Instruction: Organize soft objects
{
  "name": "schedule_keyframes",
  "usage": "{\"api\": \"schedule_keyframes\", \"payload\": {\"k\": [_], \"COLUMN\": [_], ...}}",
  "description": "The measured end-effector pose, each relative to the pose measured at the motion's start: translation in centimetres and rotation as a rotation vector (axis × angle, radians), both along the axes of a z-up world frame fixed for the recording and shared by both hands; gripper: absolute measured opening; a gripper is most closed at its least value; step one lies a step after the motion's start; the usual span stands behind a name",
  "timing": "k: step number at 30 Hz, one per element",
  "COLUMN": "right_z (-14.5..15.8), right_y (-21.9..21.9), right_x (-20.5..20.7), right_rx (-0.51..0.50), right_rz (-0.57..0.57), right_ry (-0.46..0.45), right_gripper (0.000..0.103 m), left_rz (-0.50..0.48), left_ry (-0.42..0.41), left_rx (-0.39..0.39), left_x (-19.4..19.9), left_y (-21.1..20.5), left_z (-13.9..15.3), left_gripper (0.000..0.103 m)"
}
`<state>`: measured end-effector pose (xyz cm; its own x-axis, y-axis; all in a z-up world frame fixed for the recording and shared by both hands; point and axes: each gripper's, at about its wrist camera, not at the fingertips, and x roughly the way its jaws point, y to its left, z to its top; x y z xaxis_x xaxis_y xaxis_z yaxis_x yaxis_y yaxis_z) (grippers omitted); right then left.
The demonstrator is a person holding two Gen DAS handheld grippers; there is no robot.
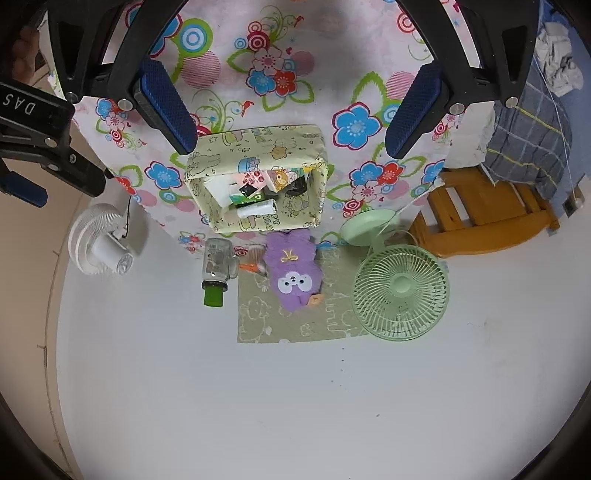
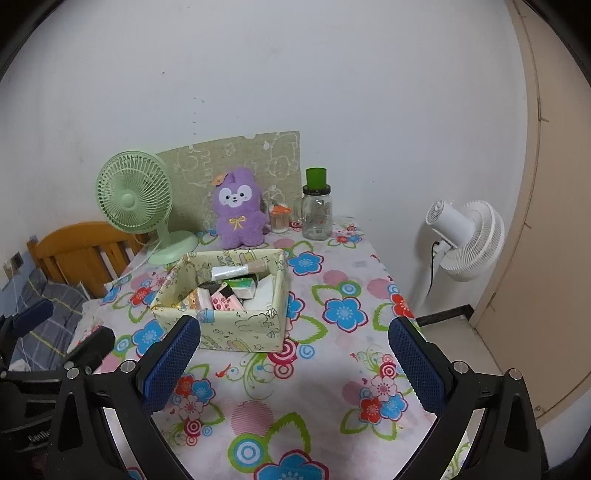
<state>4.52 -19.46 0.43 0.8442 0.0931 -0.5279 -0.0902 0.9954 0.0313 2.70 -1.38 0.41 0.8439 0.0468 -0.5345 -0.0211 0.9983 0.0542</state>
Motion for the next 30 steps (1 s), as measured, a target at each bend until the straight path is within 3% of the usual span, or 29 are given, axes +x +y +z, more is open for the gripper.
{"api": "schedule_keyframes", "payload": {"k": [30], "right_z": [0.2], "right_y": [1.1], "right_x": [-1.2], "right_rx": [-0.005], "right_rz": [0.033], "right_ry": [-0.021], "right_gripper": [0.103], "left_rz": [-0.017], "left_ry": [-0.025], "left_rx": [-0.052], "left_x": [-1.3], "left_y": [1.3], "left_z": [0.5], "left_gripper": [0.103]}}
